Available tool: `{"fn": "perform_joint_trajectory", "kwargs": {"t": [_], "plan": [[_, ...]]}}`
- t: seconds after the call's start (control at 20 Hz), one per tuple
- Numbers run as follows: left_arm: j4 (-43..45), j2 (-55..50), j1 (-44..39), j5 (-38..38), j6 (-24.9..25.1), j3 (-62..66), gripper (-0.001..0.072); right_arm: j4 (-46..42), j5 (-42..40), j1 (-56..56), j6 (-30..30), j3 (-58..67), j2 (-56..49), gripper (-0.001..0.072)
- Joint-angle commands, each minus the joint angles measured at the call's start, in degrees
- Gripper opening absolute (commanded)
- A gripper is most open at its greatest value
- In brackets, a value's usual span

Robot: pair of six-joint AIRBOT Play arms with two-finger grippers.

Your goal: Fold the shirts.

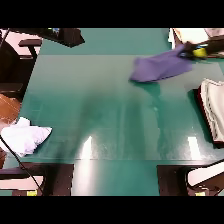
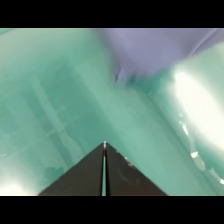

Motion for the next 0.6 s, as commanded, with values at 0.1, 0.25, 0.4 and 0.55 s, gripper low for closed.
{"fn": "perform_joint_trajectory", "kwargs": {"t": [0.1, 0.25, 0.4, 0.55], "plan": [[-0.3, 0.0, -2.1, 1.6, -0.1, 0.0, 0.0023, -4.2, 2.3, -18.4, 2.2, 0.1, 6.0, 0.0016], [-0.6, 0.0, -2.1, 2.2, -1.4, 0.0, 0.0023, -4.2, 1.1, -23.6, 2.2, 0.1, 6.2, 0.0016], [-0.6, 0.0, -2.1, 2.2, -1.6, 0.0, 0.0023, -2.6, -1.5, -25.5, 2.2, 0.2, 7.4, 0.0016], [-0.6, 0.0, -2.1, 2.2, -1.6, 0.0, 0.0023, -2.8, -5.9, -25.5, 2.2, 0.2, 11.2, 0.0015]]}}
